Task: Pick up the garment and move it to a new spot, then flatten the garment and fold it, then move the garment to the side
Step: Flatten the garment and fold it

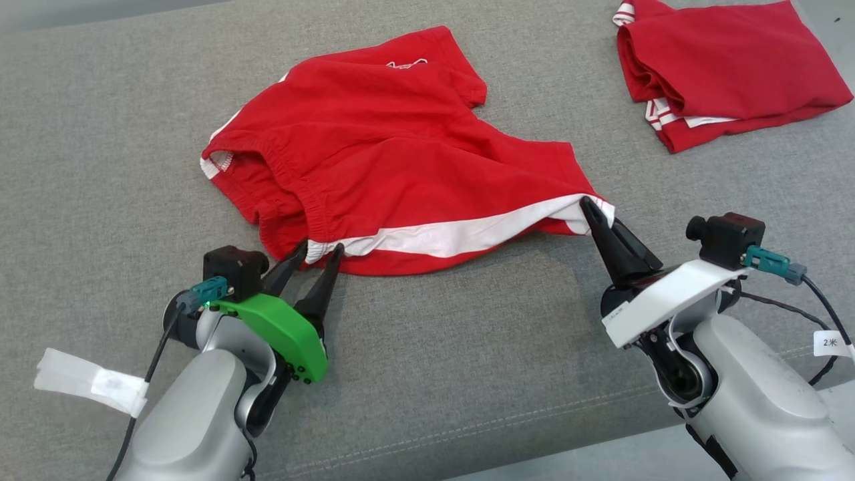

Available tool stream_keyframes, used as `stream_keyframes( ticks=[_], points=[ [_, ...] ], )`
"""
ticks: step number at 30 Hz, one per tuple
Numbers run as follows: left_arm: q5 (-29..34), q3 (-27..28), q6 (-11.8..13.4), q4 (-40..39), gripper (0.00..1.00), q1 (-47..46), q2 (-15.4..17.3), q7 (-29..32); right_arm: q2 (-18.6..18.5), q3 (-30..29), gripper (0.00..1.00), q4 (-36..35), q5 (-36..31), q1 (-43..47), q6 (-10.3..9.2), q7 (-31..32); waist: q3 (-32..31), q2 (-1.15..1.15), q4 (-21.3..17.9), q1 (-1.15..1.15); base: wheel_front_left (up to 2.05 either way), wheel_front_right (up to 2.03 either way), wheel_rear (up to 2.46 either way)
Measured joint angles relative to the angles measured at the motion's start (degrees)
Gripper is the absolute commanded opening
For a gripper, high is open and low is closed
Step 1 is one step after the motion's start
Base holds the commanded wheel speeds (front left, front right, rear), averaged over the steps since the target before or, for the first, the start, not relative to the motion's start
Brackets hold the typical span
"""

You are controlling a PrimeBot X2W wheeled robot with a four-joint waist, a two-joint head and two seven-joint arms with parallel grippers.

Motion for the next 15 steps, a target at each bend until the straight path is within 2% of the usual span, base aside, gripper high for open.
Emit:
stream_keyframes(
  ticks=[5,7,8,15],
  points=[
    [0.0,-0.1,0.0,1.3,0.39,-1.2,-0.7,-0.7,-0.2,-0.4,0.0,-0.1,0.0,0.0,0.0,0.0,0.1,0.0,0.0,0.0,0.0,0.0,0.0],
    [0.0,-0.2,0.0,1.8,0.1,-1.3,-0.8,-1.3,-0.2,-0.6,0.0,-0.2,0.0,-0.1,0.0,0.0,0.1,0.0,0.1,0.0,0.0,0.0,0.0],
    [0.0,-0.3,0.0,1.9,0.0,-1.3,-0.8,-1.3,-0.2,-0.7,0.0,-0.2,0.0,-0.2,0.0,0.0,0.1,0.0,0.1,0.0,0.0,0.0,0.0],
    [0.0,-1.1,0.0,2.9,0.0,-1.5,-1.0,-2.3,-0.5,-1.5,0.0,-0.5,0.0,-0.5,0.0,0.0,-0.2,0.0,0.3,0.0,0.0,0.0,0.0]
  ],
)
